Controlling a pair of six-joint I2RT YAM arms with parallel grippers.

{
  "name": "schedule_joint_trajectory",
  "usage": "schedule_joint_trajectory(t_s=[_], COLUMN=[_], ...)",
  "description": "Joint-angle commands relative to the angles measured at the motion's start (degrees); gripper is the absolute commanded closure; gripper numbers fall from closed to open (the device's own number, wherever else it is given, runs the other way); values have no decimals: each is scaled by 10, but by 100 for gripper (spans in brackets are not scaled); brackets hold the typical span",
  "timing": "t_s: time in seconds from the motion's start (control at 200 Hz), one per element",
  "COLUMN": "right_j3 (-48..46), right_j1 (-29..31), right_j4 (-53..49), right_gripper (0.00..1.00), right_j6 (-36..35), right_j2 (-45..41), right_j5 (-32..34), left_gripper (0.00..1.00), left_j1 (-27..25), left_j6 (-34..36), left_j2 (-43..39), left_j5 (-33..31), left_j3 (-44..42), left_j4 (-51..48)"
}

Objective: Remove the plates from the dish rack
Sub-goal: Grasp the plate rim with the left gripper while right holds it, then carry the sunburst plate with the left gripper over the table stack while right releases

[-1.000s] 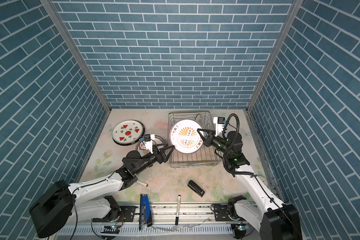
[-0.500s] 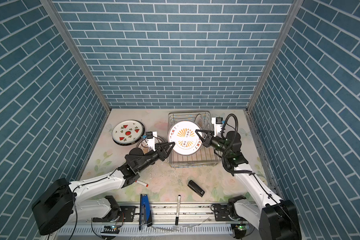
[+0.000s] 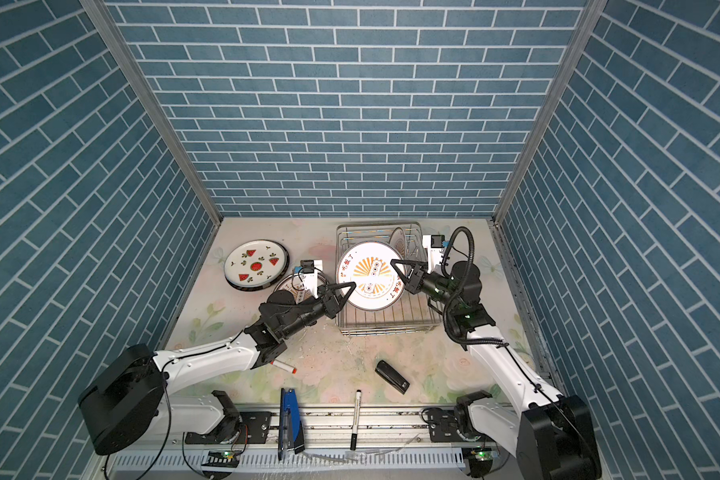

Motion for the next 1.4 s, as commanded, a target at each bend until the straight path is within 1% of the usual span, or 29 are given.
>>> schedule_joint_trajectory(t_s=[0.0,0.08,0.125,0.22,0.425,0.6,0.69,0.84,1.01,1.116,1.131,1.136,1.141,1.151,1.261,1.396], right_j3=[-5,-4,-2,3,8,8,9,12,14,16,17,18,18,19,28,30], right_j1=[0,0,0,0,0,0,0,1,1,1,1,1,1,1,3,7], right_j4=[18,18,14,7,1,2,1,-3,-7,-21,-24,-26,-27,-30,-58,-65], right_gripper=[100,100,100,89,78,71,65,48,33,15,11,6,4,2,1,1], right_j6=[2,0,-2,-11,-11,-12,-13,-14,-14,-14,-14,-14,-15,-15,-28,-35], right_j2=[-12,-9,-8,-6,-1,2,3,5,7,6,5,5,5,5,7,8], right_j5=[4,-1,-5,-20,-27,-30,-32,-34,-31,-23,-21,-20,-19,-18,-14,-10], left_gripper=[85,89,94,99,100,100,100,100,100,100,100,100,100,100,100,100], left_j1=[-2,-2,-2,0,4,13,19,25,28,32,33,33,33,34,42,51], left_j6=[0,-3,-4,-1,-23,-55,-66,-77,-85,-89,-89,-90,-90,-90,-96,-98], left_j2=[6,8,8,9,19,28,30,23,12,2,0,0,-1,-2,-16,-33], left_j5=[7,5,4,2,7,0,-1,-9,-17,-21,-22,-22,-24,-24,-37,-56], left_j3=[13,12,13,24,23,12,2,-13,-29,-41,-43,-43,-44,-45,-62,-79], left_j4=[6,5,4,-23,-6,19,43,56,66,73,72,72,72,72,74,71])
